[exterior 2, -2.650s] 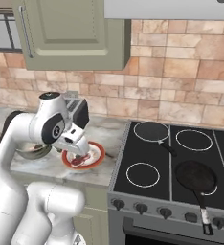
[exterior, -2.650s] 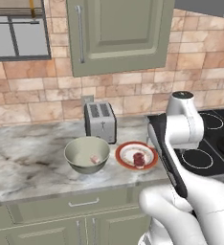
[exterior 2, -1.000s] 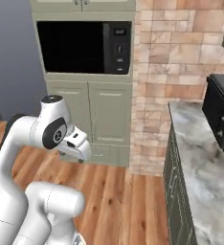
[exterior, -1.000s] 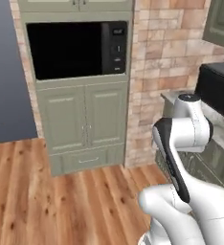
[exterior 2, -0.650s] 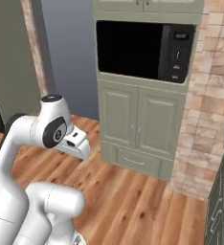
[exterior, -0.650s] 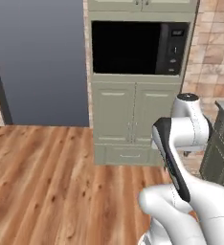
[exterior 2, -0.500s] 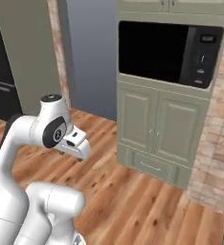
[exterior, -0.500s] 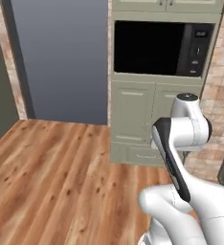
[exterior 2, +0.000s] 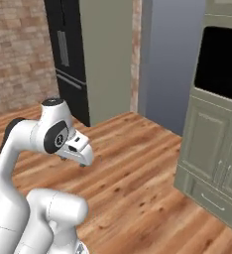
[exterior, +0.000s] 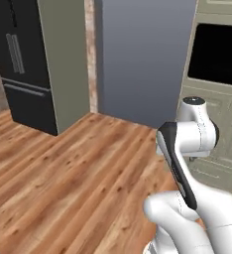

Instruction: Place one of the steaks on the plate and the other in the bowl. Then place the bowl in the fridge.

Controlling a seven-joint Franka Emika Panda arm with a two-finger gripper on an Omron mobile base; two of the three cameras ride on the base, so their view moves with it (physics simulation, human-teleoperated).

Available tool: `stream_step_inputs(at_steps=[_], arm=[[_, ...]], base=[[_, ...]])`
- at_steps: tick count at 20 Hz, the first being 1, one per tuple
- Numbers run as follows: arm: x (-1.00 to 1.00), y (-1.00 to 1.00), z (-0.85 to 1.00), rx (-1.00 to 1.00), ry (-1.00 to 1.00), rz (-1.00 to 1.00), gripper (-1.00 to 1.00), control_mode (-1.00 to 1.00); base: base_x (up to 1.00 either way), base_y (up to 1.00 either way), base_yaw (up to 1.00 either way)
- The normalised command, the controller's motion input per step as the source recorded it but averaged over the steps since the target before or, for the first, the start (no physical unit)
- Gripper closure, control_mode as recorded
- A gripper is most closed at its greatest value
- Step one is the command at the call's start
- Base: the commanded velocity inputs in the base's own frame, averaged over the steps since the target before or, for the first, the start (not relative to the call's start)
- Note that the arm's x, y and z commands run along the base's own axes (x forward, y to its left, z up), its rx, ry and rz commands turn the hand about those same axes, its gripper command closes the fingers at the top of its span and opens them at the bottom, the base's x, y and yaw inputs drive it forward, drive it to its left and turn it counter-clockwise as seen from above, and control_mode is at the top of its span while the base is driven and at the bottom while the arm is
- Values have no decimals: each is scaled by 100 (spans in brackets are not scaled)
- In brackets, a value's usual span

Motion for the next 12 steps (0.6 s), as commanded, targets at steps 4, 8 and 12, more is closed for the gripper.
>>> stream_step_inputs(at_steps=[4,8,12], arm=[[0,0,0,0,0,0,-100,100],[0,0,0,0,0,0,-100,100],[0,0,0,0,0,0,-100,100]], base=[[66,10,55],[70,1,50],[91,0,28]])
